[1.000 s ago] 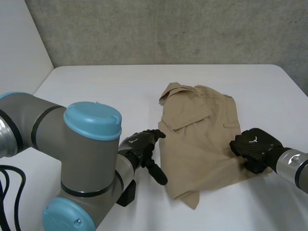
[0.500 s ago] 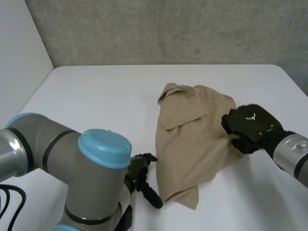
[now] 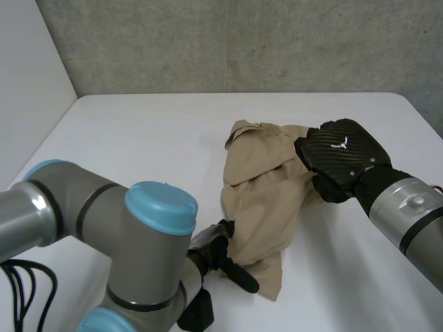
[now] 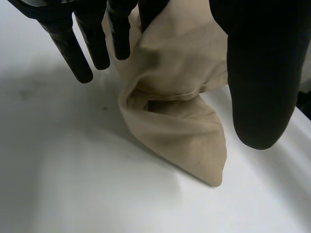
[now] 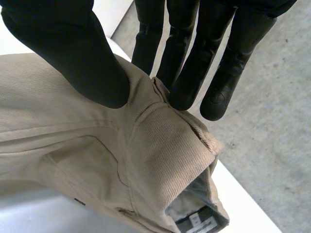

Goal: Fold the shorts.

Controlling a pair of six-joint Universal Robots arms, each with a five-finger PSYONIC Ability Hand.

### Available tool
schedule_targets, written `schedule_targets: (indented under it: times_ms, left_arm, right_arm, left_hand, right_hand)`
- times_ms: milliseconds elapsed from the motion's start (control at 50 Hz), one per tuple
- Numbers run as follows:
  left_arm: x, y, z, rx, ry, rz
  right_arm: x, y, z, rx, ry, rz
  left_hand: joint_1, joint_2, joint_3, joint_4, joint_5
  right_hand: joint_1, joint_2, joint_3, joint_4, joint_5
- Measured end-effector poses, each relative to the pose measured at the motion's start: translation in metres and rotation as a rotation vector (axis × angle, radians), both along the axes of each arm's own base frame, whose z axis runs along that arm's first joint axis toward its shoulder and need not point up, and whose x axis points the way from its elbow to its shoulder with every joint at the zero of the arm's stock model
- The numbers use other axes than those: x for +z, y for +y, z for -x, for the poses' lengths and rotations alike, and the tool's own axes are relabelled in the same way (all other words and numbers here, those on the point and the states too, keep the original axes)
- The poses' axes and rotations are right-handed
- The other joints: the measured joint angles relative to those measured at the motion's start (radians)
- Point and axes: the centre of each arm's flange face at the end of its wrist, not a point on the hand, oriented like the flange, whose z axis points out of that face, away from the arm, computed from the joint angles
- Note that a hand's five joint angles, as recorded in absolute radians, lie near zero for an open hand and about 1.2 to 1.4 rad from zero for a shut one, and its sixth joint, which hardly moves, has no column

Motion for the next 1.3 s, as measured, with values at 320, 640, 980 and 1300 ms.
schedule_targets:
  times_ms: [320,640,980,1300]
  left_arm:
    - [0.016,-0.039,-0.001,0.154,-0.014,0.206]
    - [0.117,-0.033,-0.04,-0.333,-0.419,0.741]
    - [0.057,-0.082,-0.028,-0.437,-0.638,0.796]
    - [0.283,-0.158,-0.017,0.342,-0.316,1.722]
  right_arm:
    - [0.014,-0.002,-0.001,-0.065,0.003,0.053]
    - [0.003,0.005,0.004,-0.044,0.134,-0.05]
    - [-0.055,-0.039,-0.018,-0.021,0.337,-0.176]
    - [0.158,-0.105,-0.048,-0.208,-0.319,0.825]
  left_hand:
    - [0.826,0.893,0.893,0.894,0.852]
    - [0.826,0.897,0.896,0.895,0.852]
    - [0.826,0.9,0.899,0.899,0.852]
    - [0.826,0.901,0.9,0.899,0.852]
  right_hand:
    - [0.01,0.0,0.0,0.0,0.0]
    - [0.01,0.0,0.0,0.0,0.006]
    - [0.01,0.015,0.0,0.0,0.006]
    - [0.01,0.015,0.0,0.0,0.006]
